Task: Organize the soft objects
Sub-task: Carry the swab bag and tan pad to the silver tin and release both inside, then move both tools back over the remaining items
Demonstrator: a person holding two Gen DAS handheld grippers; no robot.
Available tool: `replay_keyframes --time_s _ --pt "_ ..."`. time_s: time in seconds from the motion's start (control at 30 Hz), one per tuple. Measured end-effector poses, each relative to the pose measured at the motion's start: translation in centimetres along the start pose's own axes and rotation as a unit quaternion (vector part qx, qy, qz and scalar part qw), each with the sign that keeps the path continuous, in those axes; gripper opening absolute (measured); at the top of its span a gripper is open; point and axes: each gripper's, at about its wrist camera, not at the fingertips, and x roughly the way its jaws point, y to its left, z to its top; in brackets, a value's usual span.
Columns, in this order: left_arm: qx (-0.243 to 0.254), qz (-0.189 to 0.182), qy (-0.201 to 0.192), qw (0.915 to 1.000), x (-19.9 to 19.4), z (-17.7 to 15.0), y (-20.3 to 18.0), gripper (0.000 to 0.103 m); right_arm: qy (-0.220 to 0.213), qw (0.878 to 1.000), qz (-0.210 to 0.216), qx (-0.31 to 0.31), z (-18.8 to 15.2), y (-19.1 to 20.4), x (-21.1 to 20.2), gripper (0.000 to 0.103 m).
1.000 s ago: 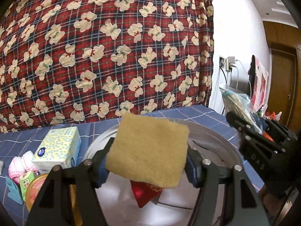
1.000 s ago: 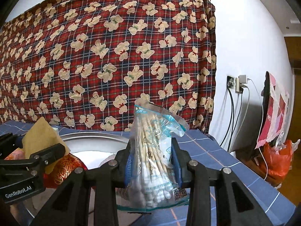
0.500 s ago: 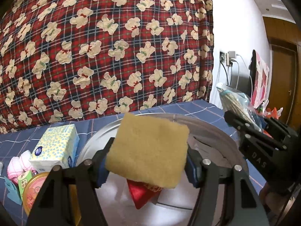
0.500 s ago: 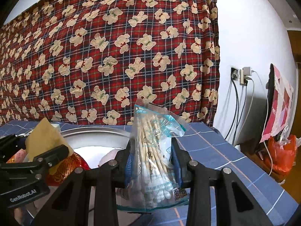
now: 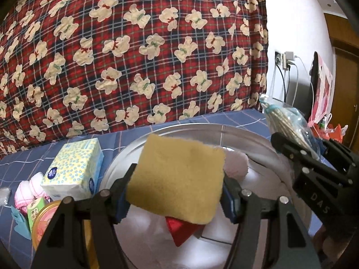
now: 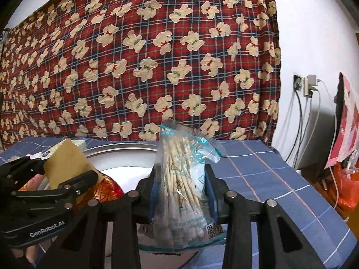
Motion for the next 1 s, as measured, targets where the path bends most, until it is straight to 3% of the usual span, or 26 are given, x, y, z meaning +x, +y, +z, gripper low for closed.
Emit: replay_keyframes --time_s 0.07,0.17,0.2,0.27,0.33,0.47,0.63,1.0 --pt "0.003 0.005 -0.002 1.0 0.0 -0.1 -0.1 0.068 0.002 1.0 0.009 0.0 0.0 0.2 0.0 0.072" --pt "0.0 0.018 -0.001 0.9998 0.0 -0.1 0.2 0.074 -0.024 1.0 0.004 0.005 -0.1 0.1 -1.0 0.083" --pt "-0.004 0.017 0.001 0.9999 0.0 -0.1 0.3 0.077 -0.032 0.999 0.003 0.007 -0.1 0.1 -1.3 0.083" --pt "-0.01 0.017 -0.003 0.9998 -0.3 -0.1 0.6 0.095 -0.049 0.999 0.001 0.008 0.0 0.1 -2.0 0.083" --pt "-0.009 0.024 -0.022 0.9994 -1.1 -0.1 0.6 0.102 -0.072 0.997 -0.014 0.008 0.1 0.1 -2.9 0.084" --pt "0.005 0.04 -0.072 0.9966 -3.0 0.1 0.7 0.103 -0.109 0.993 -0.036 0.024 0.2 -0.6 -4.2 0.091" --pt "0.009 0.046 -0.065 0.9967 -3.0 -0.1 1.2 0.103 -0.102 0.993 -0.044 0.042 0.3 -1.2 -4.1 0.091" --pt "-0.011 0.067 -0.063 0.9957 -3.9 -1.1 3.9 0.103 -0.124 0.988 -0.088 0.002 0.2 0.9 -5.1 0.091"
